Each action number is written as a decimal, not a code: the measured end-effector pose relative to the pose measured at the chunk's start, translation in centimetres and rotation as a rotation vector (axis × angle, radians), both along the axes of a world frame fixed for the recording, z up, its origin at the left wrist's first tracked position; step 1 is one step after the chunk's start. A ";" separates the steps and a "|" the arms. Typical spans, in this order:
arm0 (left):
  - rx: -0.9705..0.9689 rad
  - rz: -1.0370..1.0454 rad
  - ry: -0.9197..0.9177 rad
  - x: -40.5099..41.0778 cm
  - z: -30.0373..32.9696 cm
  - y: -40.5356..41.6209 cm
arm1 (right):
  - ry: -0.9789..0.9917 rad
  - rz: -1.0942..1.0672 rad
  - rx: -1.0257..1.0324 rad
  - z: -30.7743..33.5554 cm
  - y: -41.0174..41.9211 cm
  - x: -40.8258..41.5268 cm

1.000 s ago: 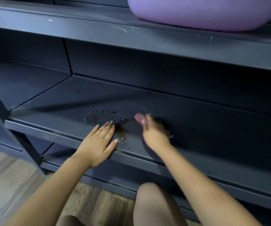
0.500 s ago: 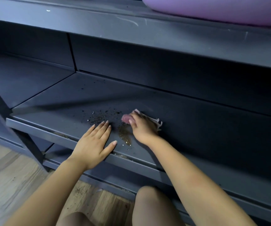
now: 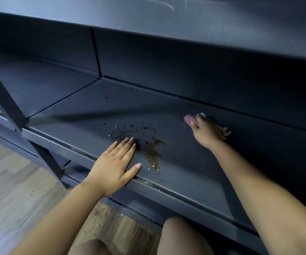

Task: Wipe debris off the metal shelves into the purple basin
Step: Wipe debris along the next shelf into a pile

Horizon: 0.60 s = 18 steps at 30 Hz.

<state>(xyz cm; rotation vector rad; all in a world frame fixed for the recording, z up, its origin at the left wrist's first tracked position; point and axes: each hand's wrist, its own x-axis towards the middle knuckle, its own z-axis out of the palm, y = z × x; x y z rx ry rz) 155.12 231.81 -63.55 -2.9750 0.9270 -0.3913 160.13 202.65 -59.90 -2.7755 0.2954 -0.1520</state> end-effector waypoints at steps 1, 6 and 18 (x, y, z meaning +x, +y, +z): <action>0.006 -0.001 -0.001 0.0 0.0 0.0 | -0.006 0.063 0.017 -0.2 1.3 0.4; 0.018 0.004 0.042 0.0 0.0 0.2 | -0.093 0.464 0.041 -0.3 8.5 -0.6; -0.132 0.041 0.140 0.1 0.1 0.6 | -0.013 -0.040 0.010 -0.3 -2.6 1.0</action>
